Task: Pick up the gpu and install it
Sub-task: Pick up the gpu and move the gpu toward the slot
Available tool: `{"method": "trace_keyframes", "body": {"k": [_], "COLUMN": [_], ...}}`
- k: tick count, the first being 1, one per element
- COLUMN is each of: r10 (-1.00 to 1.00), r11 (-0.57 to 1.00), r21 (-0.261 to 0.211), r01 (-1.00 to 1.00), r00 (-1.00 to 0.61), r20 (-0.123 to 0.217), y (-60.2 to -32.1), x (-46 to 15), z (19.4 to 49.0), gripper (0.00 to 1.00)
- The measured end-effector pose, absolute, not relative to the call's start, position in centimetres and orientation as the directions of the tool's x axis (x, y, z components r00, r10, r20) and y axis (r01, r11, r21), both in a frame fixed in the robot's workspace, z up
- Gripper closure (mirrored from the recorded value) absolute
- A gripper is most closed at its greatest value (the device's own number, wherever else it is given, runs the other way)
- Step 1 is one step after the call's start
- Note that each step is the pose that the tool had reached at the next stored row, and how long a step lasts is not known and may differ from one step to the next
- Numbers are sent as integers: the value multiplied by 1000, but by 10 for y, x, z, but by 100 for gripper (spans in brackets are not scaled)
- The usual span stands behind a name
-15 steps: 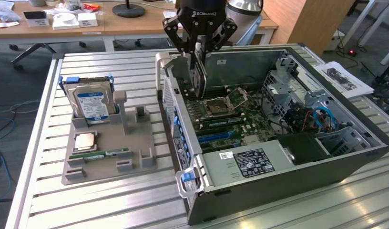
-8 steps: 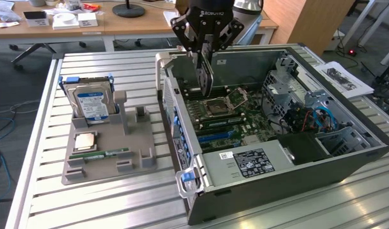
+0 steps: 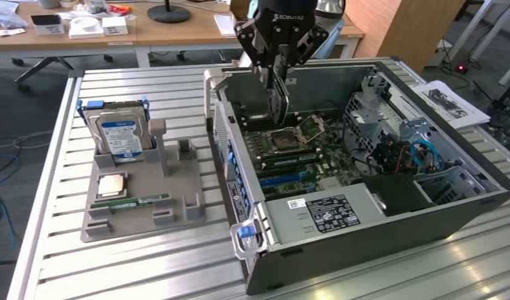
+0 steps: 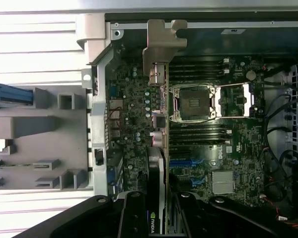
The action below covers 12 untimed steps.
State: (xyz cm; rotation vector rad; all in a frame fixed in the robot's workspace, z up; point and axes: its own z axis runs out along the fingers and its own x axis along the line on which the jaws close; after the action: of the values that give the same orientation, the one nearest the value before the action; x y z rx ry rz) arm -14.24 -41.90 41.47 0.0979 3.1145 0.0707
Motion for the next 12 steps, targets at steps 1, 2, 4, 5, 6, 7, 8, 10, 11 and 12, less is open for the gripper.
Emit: {"method": "trace_keyframes", "body": {"k": [1,2,4,5,6,7,8,10,11,12], "r10": [63,63,63,63,63,63,63,63,63,63], "r11": [997,997,997,997,997,997,997,997,997,997], "r21": [46,46,46,46,46,46,46,46,46,46], "r01": [62,62,62,62,62,62,62,62,62,62], "r00": [-998,-998,-998,-998,-998,-998,-998,-998,-998,-998], "r20": [-23,-23,-23,-23,-23,-23,-23,-23,-23,-23], "y": [-419,-419,-418,-418,-418,-418,-418,-418,-418,-418], "x": [-141,-139,-134,-132,-130,-128,-126,-122,-121,-121], "z": [415,415,415,415,415,415,415,415,415,415], "gripper": [73,73,73,73,73,73,73,73,73,73]}}
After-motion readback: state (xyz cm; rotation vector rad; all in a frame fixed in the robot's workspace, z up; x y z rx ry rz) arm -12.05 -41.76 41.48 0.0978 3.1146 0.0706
